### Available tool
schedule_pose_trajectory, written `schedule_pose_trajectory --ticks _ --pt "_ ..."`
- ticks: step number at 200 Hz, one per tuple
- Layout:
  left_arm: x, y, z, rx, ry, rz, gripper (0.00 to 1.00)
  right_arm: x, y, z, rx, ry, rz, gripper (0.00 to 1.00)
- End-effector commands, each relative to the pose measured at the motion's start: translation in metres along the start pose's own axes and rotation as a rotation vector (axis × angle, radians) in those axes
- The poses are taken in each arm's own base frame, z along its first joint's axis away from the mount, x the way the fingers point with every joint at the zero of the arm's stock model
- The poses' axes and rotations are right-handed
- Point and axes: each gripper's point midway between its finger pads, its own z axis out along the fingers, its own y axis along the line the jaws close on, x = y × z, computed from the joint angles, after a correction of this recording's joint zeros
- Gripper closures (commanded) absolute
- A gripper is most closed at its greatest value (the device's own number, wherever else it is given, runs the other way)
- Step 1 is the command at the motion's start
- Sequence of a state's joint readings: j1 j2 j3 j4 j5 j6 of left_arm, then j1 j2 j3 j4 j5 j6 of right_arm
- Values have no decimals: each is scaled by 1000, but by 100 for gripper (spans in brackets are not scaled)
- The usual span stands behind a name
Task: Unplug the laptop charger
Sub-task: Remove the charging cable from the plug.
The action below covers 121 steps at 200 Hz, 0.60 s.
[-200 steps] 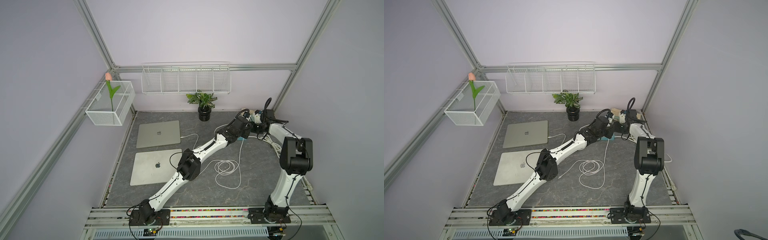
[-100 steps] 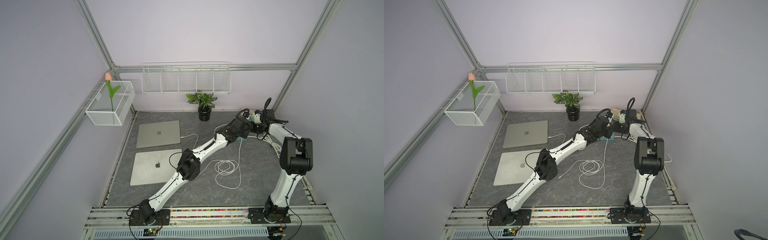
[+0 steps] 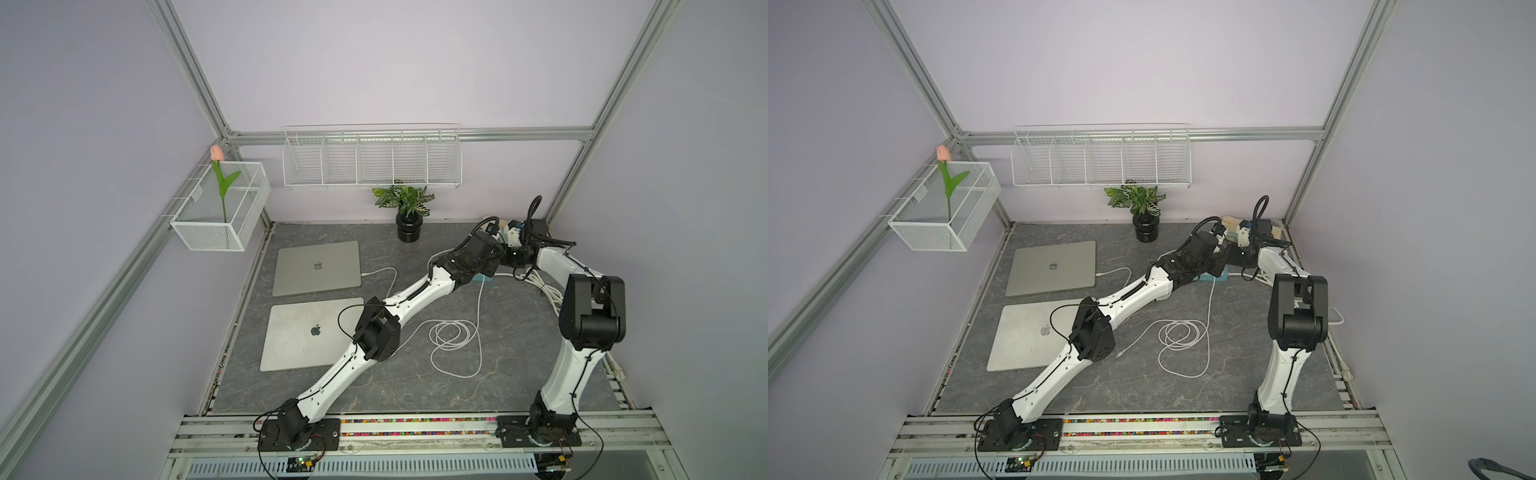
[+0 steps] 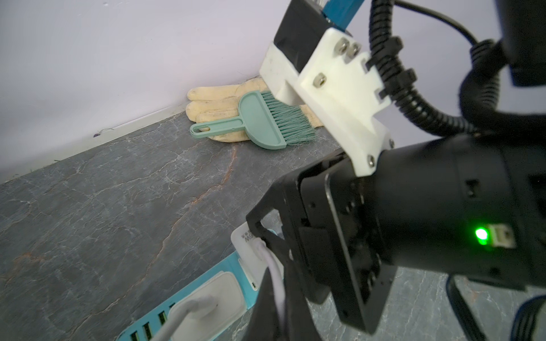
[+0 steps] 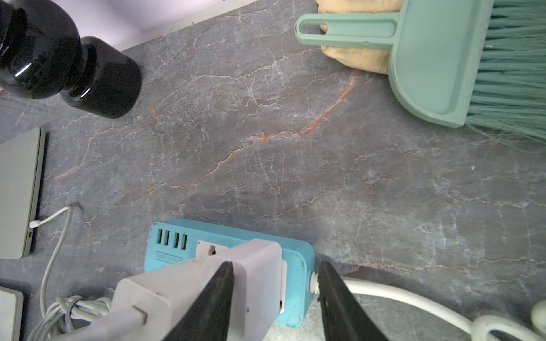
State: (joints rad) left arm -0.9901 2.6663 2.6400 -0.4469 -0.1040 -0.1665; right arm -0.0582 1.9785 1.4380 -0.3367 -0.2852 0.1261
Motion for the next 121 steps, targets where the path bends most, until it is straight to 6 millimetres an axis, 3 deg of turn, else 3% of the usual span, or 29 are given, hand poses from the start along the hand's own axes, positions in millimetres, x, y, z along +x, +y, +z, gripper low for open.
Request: schedule_pose_trajectory --ticks 1,66,100,121 --pt "-175 -33 -115 104 -442 -7 100 103 -48 25 179 326 60 51" --pt "-188 -28 -123 91 -486 10 100 103 -48 25 175 327 58 52" --pt "-174 -27 -120 83 -421 -2 100 102 -48 25 175 325 55 52" --pt "-165 -29 -129 100 -385 -12 100 102 -48 25 175 327 58 52"
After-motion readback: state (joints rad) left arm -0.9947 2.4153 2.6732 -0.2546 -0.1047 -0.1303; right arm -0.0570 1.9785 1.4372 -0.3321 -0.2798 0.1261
